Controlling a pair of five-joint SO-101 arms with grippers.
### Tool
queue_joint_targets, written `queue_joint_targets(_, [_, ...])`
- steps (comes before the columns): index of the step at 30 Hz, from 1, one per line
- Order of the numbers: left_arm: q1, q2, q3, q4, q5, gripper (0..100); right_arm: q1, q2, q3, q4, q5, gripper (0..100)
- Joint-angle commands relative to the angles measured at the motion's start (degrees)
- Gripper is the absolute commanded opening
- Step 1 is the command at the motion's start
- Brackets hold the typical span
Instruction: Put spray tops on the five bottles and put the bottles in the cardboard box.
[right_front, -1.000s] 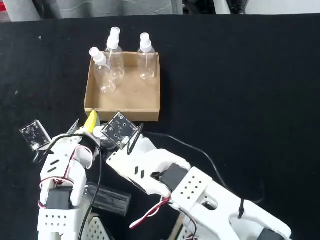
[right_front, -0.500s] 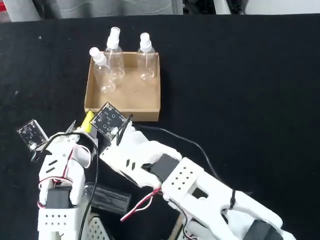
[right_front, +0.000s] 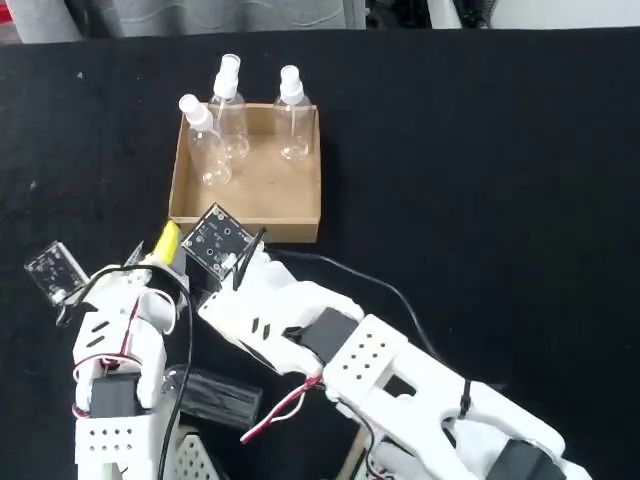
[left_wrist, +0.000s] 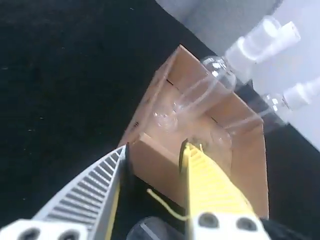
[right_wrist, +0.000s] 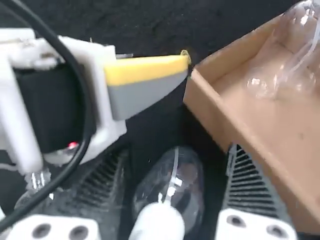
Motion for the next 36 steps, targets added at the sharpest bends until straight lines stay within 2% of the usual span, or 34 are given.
queue_joint_targets(1, [-3.82,-0.35,1.19,-0.44,1.32,16,1.93,2.86,-6.73,-1.93,1.67,25.8])
queue_joint_targets(9, [-10.51,-0.26,1.19,-3.08,4.13,16,3.43,15.16,-17.01,-1.49,2.02,25.8])
queue_joint_targets(16, [-10.95,-0.26,1.19,-3.6,4.13,16,3.43,15.96,-17.19,-2.02,5.63,25.8])
queue_joint_targets(36, [-13.49,-0.44,1.19,-4.48,5.98,16,3.08,15.6,-14.46,0.44,5.71,25.8])
